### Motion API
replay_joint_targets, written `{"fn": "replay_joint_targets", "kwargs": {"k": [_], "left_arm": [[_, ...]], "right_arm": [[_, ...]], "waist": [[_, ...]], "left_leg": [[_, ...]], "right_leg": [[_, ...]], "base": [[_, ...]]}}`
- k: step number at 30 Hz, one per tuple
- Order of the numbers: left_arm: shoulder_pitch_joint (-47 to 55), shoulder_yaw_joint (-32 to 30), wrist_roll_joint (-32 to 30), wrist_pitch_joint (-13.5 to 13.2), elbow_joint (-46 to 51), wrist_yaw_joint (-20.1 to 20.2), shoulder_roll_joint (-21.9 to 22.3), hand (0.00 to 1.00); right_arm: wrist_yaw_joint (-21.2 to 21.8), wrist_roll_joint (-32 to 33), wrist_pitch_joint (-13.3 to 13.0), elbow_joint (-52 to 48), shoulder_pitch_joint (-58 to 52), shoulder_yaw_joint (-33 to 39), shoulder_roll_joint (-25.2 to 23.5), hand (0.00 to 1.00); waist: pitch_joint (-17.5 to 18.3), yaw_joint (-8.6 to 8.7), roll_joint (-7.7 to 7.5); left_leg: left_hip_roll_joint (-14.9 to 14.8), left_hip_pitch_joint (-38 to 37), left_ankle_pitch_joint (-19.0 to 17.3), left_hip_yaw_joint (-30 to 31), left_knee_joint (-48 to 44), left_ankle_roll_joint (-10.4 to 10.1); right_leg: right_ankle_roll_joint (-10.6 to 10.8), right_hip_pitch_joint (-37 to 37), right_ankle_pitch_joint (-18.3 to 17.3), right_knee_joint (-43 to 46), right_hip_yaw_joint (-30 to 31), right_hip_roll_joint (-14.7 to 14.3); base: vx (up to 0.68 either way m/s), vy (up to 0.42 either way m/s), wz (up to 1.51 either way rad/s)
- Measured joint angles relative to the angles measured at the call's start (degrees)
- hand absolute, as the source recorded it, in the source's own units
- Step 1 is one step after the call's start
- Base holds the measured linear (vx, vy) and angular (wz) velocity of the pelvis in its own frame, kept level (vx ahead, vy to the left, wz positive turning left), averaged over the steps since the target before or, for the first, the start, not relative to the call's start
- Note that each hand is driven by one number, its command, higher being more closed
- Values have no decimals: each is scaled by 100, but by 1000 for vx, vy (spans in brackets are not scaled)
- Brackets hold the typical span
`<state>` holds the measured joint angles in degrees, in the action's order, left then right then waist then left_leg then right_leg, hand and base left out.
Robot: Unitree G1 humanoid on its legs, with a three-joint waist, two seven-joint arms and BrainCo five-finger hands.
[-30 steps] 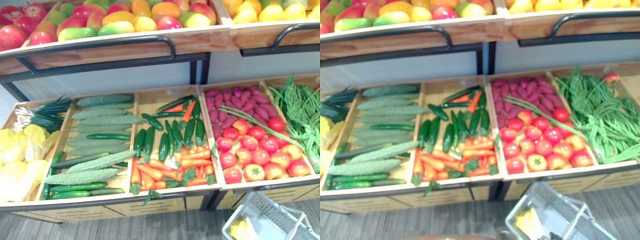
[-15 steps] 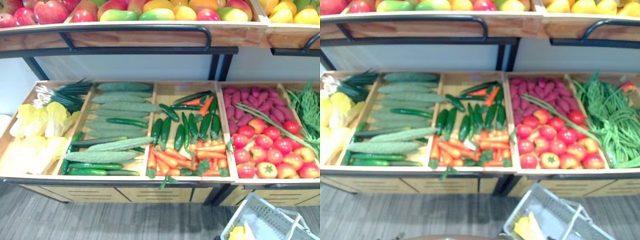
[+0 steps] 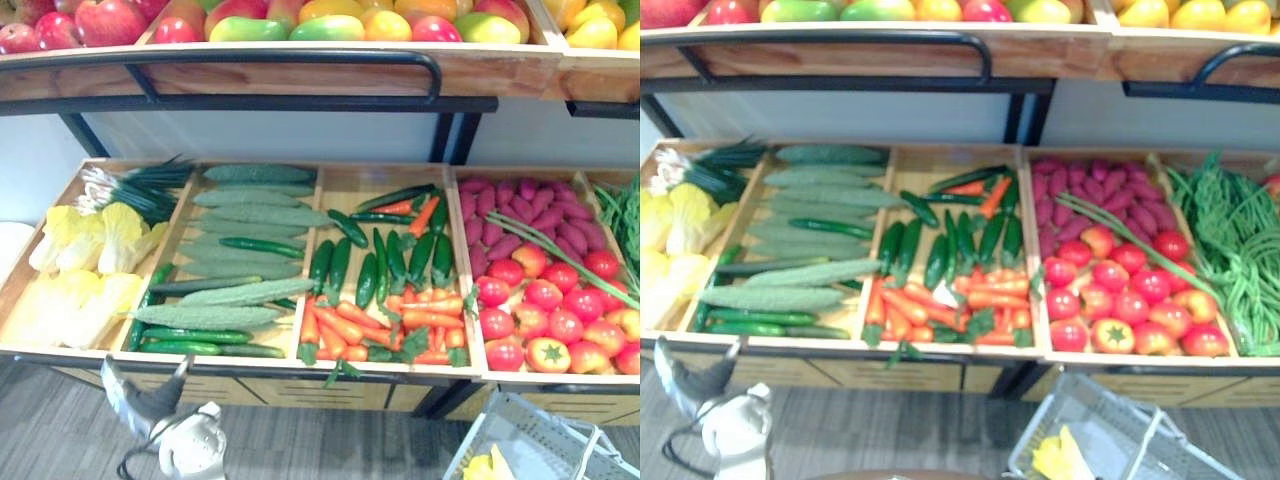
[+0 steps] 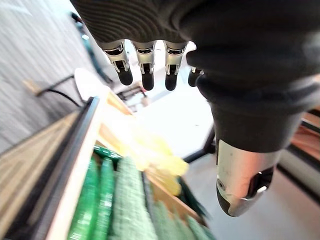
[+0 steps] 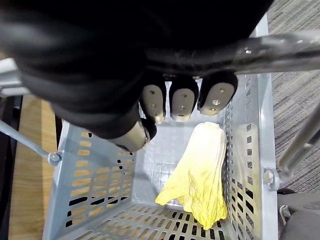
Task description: Pick vegetable in the basket
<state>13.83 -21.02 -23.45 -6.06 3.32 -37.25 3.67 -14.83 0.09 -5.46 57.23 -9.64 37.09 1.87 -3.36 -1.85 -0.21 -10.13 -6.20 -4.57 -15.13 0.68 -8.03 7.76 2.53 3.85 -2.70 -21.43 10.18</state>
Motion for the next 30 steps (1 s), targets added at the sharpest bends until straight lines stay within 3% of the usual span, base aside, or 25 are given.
{"fn": "replay_joint_targets", "kwargs": {"k": [3,5,8,9,11,14,21,23,30], "left_arm": [[123,431,-222,-177,468,58,-81,0],[231,805,-261,-309,524,206,-420,0],[212,1223,-251,-585,523,813,-1083,0],[179,1380,-258,-686,492,1026,-1318,0],[113,1606,-265,-767,423,1306,-1527,0],[18,1692,-261,-859,187,1588,-1588,0],[-303,2271,-203,-943,12,2040,-1944,0],[-312,2416,-163,-983,13,2150,-2013,0],[-330,3113,-141,-1011,13,2523,-2016,0]], "right_arm": [[-11,5,-3,-2,-26,-171,-12,100],[-10,-1,-5,-2,-30,-228,20,100],[20,-12,-4,-2,-44,-397,120,100],[34,-21,-4,-6,-17,-404,164,100],[45,-39,-2,-3,-14,-418,239,100],[62,-249,3,10,43,-418,326,100],[162,-248,19,242,113,-416,533,100],[168,-241,18,243,105,-412,537,100],[174,-230,19,246,104,-360,621,100]], "waist": [[9,4,-62],[17,-29,-58],[94,-3,-69],[140,24,-12],[184,67,4],[255,180,116],[273,323,165],[252,332,115],[260,339,183]], "left_leg": [[-53,-17,-77,-109,-112,-15],[-89,-54,-153,-226,-173,-28],[-138,-113,-187,-491,-184,-63],[-146,-127,-188,-577,-182,-67],[-141,-146,-187,-681,-176,-71],[-115,-290,-179,-816,-76,-81],[-42,-500,-184,-908,22,-80],[-36,-515,-198,-903,22,-75],[-12,-524,-204,-907,17,-69]], "right_leg": [[-6,-10,-8,59,75,-17],[-6,-18,-7,66,209,-44],[-8,-135,-4,63,463,-115],[-17,-183,10,49,552,-136],[-42,-229,69,-19,663,-165],[-48,-203,190,-171,836,-216],[-44,-60,227,-271,894,-196],[-41,-23,230,-301,879,-191],[-23,-12,243,-319,877,-168]], "base": [[-48,-6,-14],[-58,-8,-33],[-45,-10,-38],[-9,-9,-42],[15,-2,-38],[31,5,-31],[13,6,-5],[0,0,0],[-24,-11,0]]}}
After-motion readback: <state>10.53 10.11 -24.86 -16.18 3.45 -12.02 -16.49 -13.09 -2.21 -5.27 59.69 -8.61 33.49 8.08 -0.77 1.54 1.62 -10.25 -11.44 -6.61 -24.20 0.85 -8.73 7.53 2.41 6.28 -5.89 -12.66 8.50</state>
